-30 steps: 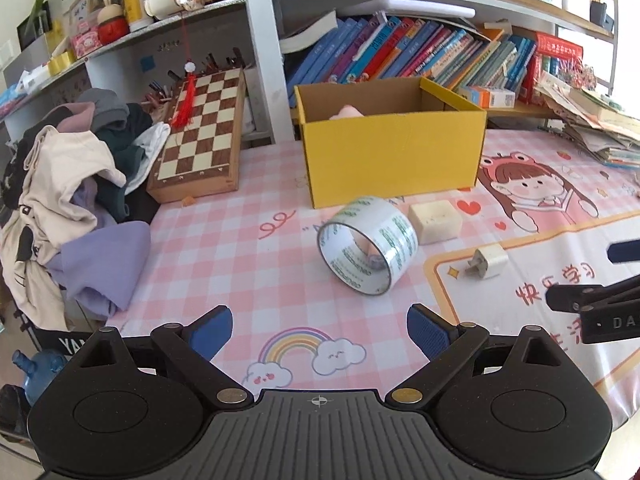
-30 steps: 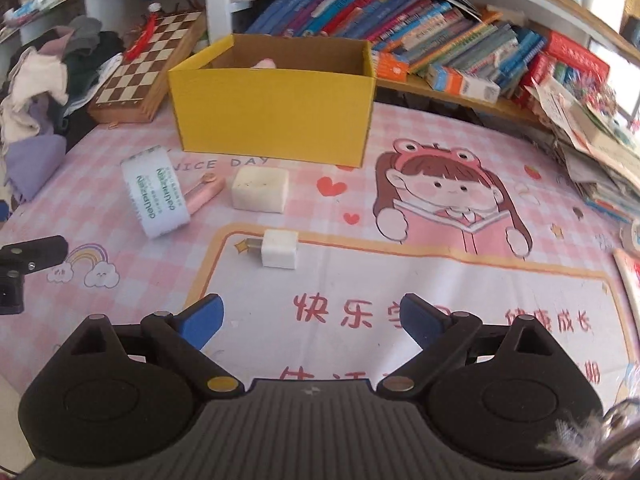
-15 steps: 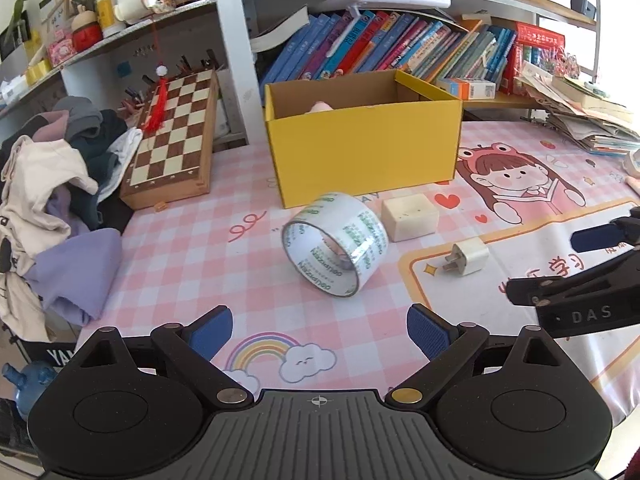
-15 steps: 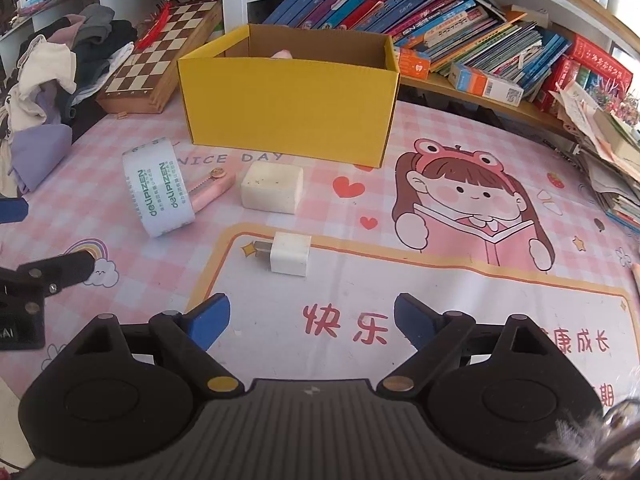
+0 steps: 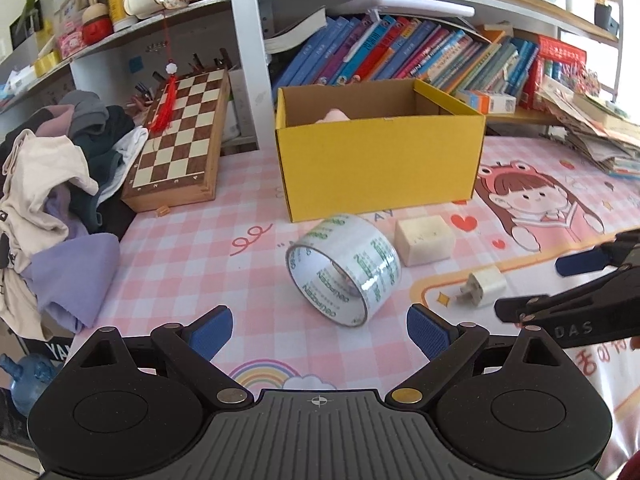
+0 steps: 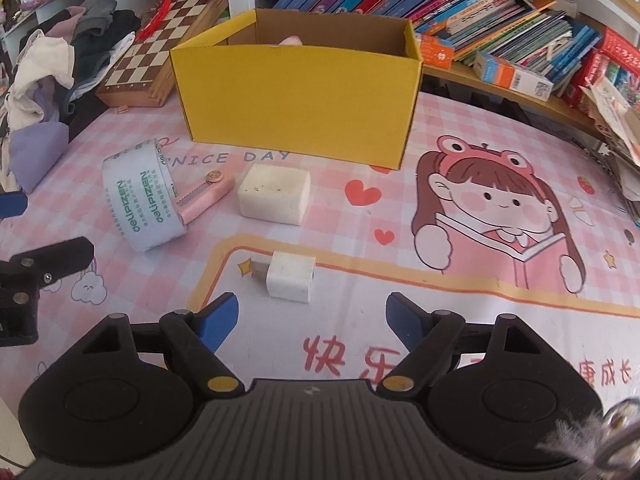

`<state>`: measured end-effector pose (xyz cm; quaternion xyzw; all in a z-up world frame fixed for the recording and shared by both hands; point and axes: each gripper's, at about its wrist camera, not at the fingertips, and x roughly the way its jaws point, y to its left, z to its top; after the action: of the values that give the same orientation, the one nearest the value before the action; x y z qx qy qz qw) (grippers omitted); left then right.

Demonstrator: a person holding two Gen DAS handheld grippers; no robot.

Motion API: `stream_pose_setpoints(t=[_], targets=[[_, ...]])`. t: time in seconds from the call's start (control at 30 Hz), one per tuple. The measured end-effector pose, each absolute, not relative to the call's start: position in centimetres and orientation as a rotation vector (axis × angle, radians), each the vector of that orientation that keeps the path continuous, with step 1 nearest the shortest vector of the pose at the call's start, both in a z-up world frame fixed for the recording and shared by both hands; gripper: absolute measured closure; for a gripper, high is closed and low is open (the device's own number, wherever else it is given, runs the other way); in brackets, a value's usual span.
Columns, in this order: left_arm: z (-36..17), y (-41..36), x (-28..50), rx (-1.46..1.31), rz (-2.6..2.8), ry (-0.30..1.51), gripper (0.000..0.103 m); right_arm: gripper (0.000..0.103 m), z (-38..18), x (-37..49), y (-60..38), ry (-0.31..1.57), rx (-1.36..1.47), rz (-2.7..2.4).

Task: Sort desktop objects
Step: 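Move the right tool to the white plug adapter and grasp it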

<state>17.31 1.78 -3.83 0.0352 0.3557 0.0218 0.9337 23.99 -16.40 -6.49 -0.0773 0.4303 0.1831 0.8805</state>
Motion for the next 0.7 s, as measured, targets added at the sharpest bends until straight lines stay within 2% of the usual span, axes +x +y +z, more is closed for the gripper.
stream_pose_setpoints(t=[0.17,0.7], targets=[[-3.8,2.1,17.9,0.028,0.064,0.72,0.007,0.031,-7.2,25.4,-15.9,0.921,-0.167,0.422],[-3.9,2.1,19.1,0.009,0.136,0.748,0.007,0.038,-9.2,28.1,-14.6,0.96,-0.179,0.509]])
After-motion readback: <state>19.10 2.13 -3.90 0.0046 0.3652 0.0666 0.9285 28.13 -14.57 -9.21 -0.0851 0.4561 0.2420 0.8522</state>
